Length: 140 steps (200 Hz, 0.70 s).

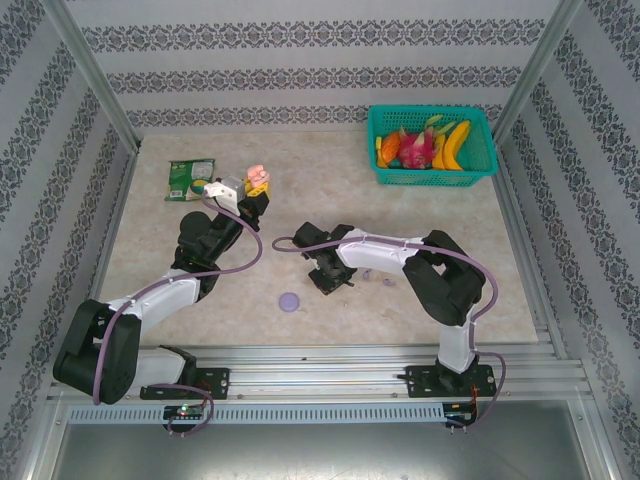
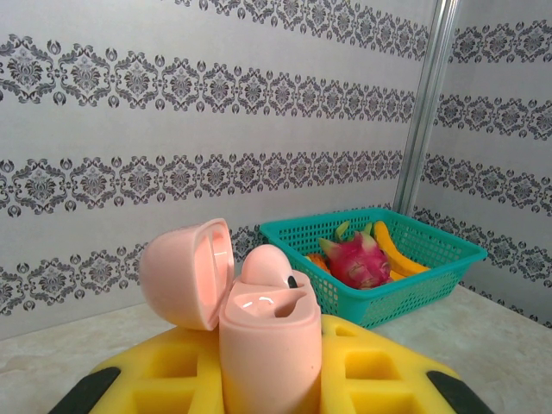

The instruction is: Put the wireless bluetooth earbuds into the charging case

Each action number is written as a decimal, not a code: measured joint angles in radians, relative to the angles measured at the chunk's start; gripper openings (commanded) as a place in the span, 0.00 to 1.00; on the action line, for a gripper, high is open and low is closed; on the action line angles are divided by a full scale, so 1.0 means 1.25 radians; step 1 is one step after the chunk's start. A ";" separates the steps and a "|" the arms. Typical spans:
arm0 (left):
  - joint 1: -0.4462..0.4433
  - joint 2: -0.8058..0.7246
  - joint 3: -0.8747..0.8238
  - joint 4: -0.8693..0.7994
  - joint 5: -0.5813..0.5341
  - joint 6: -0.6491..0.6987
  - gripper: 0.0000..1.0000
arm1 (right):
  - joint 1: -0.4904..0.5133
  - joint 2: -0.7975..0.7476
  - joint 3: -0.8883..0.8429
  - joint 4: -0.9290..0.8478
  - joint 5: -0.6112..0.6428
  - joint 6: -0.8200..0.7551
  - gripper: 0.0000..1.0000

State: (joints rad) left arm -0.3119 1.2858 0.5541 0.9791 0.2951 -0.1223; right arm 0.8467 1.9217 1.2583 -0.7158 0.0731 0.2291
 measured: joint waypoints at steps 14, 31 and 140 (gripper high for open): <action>0.000 0.000 0.000 0.000 0.000 -0.001 0.00 | 0.000 0.000 0.000 -0.002 0.002 0.003 0.43; 0.000 0.000 0.000 0.000 0.000 -0.003 0.00 | 0.000 -0.001 0.000 -0.005 0.005 0.012 0.49; 0.000 0.002 0.005 0.000 0.009 -0.011 0.00 | -0.037 -0.102 -0.020 -0.006 -0.002 0.350 0.54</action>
State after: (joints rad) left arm -0.3119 1.2881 0.5610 0.9794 0.3061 -0.1364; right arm 0.8005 1.7939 1.2331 -0.7235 0.0700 0.6666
